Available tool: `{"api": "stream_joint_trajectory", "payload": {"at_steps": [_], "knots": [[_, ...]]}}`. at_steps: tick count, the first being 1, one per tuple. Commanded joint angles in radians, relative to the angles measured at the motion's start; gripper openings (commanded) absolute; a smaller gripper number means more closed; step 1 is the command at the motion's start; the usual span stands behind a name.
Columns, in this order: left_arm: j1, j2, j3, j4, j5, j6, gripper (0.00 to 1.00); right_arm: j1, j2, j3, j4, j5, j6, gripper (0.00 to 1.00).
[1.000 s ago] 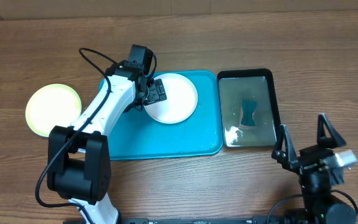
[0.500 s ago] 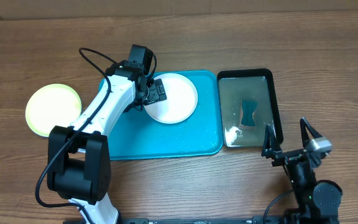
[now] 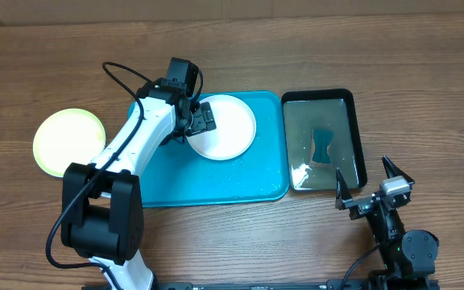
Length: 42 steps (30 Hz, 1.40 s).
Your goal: Clean dirty plates on tray and stack at the side
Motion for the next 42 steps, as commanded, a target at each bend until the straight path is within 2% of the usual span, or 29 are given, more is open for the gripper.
{"api": "stream_joint_trajectory", "payload": {"at_steps": [1, 42], "knots": [[0.001, 0.007, -0.006, 0.001, -0.010, 0.023, 1.00, -0.003, -0.012, -0.010, 0.002, -0.007, -0.030, 1.00], [-0.005, -0.006, -0.006, 0.000, -0.010, 0.023, 1.00, -0.003, -0.012, -0.010, 0.002, -0.007, -0.031, 1.00]]}}
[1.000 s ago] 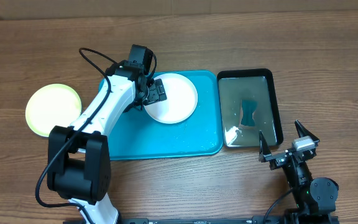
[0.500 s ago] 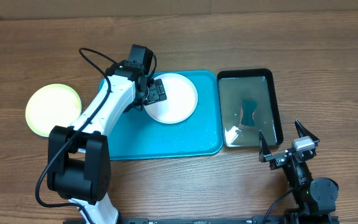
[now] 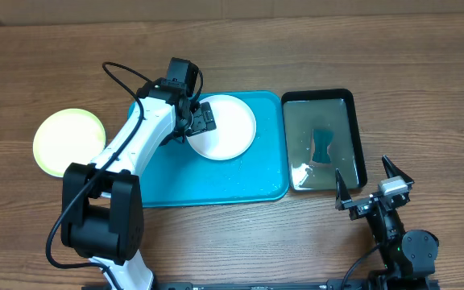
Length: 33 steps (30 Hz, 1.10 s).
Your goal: Clean dirty plates on tray and stack at the side
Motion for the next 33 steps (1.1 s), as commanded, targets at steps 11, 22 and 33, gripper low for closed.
{"api": "stream_joint_trajectory", "payload": {"at_steps": [11, 22, 33], "knots": [[-0.031, -0.346, -0.006, 0.001, -0.010, 0.023, 1.00, -0.003, -0.012, -0.010, 0.003, -0.002, -0.003, 1.00], [-0.031, -0.825, -0.006, 0.000, -0.010, 0.023, 1.00, -0.003, -0.012, -0.010, 0.003, -0.002, -0.003, 1.00], [0.046, -1.192, -0.020, -0.045, -0.010, 0.023, 1.00, -0.003, -0.012, -0.010, 0.003, -0.002, -0.003, 1.00]]}}
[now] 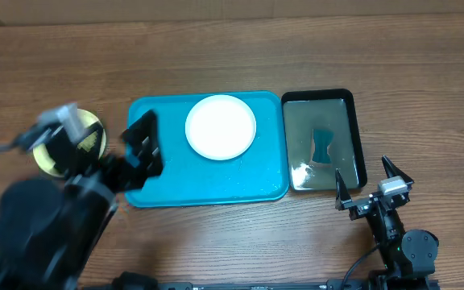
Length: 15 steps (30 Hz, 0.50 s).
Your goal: Clean dirty plates on tray and stack at the side
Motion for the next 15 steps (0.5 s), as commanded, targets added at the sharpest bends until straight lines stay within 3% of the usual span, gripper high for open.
{"api": "stream_joint_trajectory", "payload": {"at_steps": [1, 8, 15], "knots": [[0.048, -0.098, -0.017, -0.051, -0.010, 0.023, 1.00, -0.003, -0.012, -0.010, 0.005, -0.002, 0.000, 1.00], [0.126, -0.299, -0.074, -0.240, -0.037, 0.024, 1.00, -0.003, -0.012, -0.010, 0.005, -0.002, 0.000, 1.00], [0.192, -0.530, -0.261, -0.254, -0.035, 0.021, 1.00, -0.003, -0.012, -0.010, 0.005, -0.002, 0.000, 1.00]]}}
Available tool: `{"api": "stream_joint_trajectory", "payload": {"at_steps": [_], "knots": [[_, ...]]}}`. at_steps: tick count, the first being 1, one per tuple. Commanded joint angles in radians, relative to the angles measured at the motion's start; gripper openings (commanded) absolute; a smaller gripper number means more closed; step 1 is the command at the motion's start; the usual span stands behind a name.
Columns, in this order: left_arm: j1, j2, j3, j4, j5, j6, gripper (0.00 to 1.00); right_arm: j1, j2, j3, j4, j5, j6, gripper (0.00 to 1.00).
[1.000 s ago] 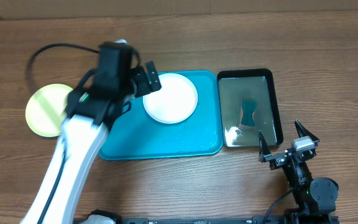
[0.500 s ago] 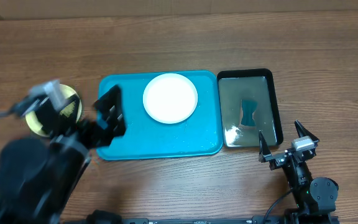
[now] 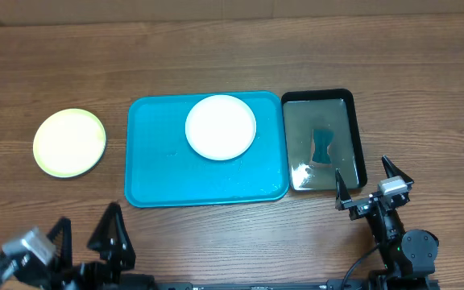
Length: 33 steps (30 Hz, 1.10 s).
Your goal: Clean dirty plates on tray and stack at the side
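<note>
A white plate (image 3: 221, 127) lies on the blue tray (image 3: 176, 177), toward its far edge. A yellow-green plate (image 3: 69, 142) sits on the table to the tray's left. My left gripper (image 3: 87, 238) rests at the near left edge of the table, open, its fingers spread and empty. At the near right my right gripper (image 3: 369, 180) is also open, holding nothing, just in front of the black basin.
A black basin (image 3: 359, 141) of water stands right of the tray, with a dark blue sponge (image 3: 323, 146) lying in it. Water drops glisten on the tray's near part.
My left arm was blurred over the tray's left edge and the yellow-green plate; now it is folded back at the near left table edge. Both plates and the right arm are unmoved.
At the two oldest moments my left gripper was at the white plate's left rim on the tray. Then the arm was away from the plate, blurred near the tray's left side. Now it rests at the near edge, and the white plate lies where it was.
</note>
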Motion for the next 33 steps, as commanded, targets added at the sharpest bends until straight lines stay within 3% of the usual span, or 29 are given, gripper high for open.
{"api": "stream_joint_trajectory", "payload": {"at_steps": [1, 6, 11, 23, 26, 33], "knots": [[0.030, -0.110, -0.099, 0.016, -0.013, 0.016, 1.00, -0.003, -0.012, -0.010, 0.006, -0.002, 0.000, 1.00], [0.051, -0.236, -0.230, 0.148, -0.014, -0.004, 1.00, -0.003, -0.012, -0.010, 0.006, -0.002, 0.000, 1.00], [0.055, -0.294, -0.360, 0.422, -0.012, -0.004, 1.00, -0.003, -0.012, -0.010, 0.006, -0.002, 0.000, 1.00], [0.058, -0.298, -0.768, 1.293, -0.008, -0.003, 1.00, -0.003, -0.012, -0.010, 0.006, -0.002, 0.000, 1.00], [0.058, -0.298, -0.855, 1.360, -0.013, -0.003, 1.00, -0.003, -0.012, -0.010, 0.005, -0.002, 0.000, 1.00], [0.058, -0.298, -1.013, 1.359, -0.017, -0.003, 1.00, -0.003, -0.012, -0.010, 0.006, -0.002, 0.000, 1.00]]}}
